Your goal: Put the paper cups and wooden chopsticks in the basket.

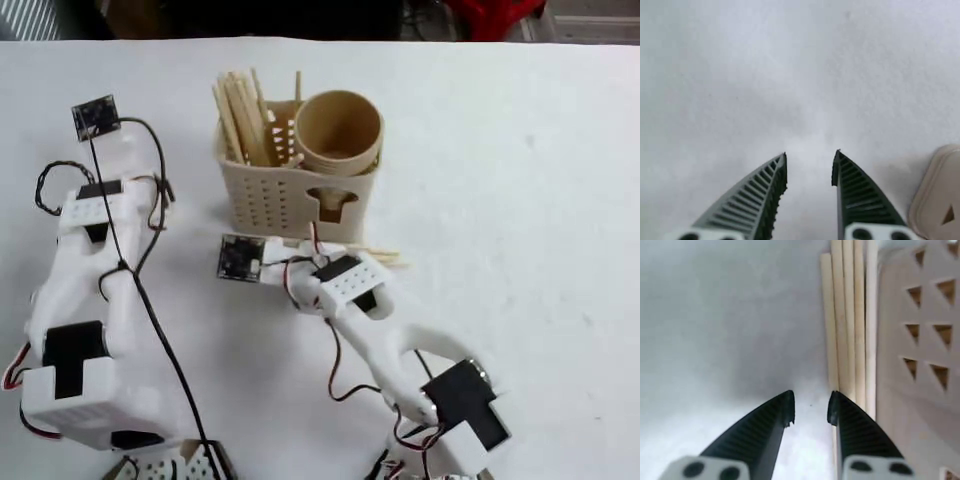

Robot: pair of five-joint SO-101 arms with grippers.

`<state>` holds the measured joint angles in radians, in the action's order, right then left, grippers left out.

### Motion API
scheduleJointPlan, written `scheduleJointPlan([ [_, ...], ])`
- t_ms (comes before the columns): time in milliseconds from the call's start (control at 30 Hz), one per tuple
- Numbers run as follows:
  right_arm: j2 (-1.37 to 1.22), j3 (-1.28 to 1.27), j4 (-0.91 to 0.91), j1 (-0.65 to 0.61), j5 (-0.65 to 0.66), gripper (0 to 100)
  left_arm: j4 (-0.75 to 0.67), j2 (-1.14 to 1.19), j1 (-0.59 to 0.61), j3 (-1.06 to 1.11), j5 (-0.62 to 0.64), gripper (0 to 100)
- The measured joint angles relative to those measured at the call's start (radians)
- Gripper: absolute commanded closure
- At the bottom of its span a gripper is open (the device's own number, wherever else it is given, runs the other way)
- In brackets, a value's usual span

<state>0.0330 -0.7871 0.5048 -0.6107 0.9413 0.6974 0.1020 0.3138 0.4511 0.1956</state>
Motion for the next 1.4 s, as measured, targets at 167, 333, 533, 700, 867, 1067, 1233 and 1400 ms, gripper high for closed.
scheduleJointPlan([
  [167,-0.028,-0.006,-0.04,0.002,0.009,87.9,0.0,0.0,0.0,0.0,0.0,83],
  [333,-0.021,-0.008,-0.043,0.005,0.018,87.9,0.0,0.0,0.0,0.0,0.0,83],
  [533,0.143,-0.051,0.031,0.009,-0.058,87.9,0.0,0.0,0.0,0.0,0.0,83],
  [700,0.196,-0.132,-0.095,0.055,-0.114,87.9,0.0,0.0,0.0,0.0,0.0,83],
  [867,0.19,-0.135,-0.104,0.114,-0.123,88.5,0.0,0.0,0.0,0.0,0.0,83],
  [1067,0.321,-0.143,0.123,0.199,-0.18,96.8,0.0,0.0,0.0,0.0,0.0,83],
  [1233,0.491,-0.149,0.325,0.324,-0.334,98.1,0.0,0.0,0.0,0.0,0.0,83],
  [1400,0.548,-0.193,0.296,0.491,-0.52,98.1,0.0,0.0,0.0,0.0,0.0,83],
])
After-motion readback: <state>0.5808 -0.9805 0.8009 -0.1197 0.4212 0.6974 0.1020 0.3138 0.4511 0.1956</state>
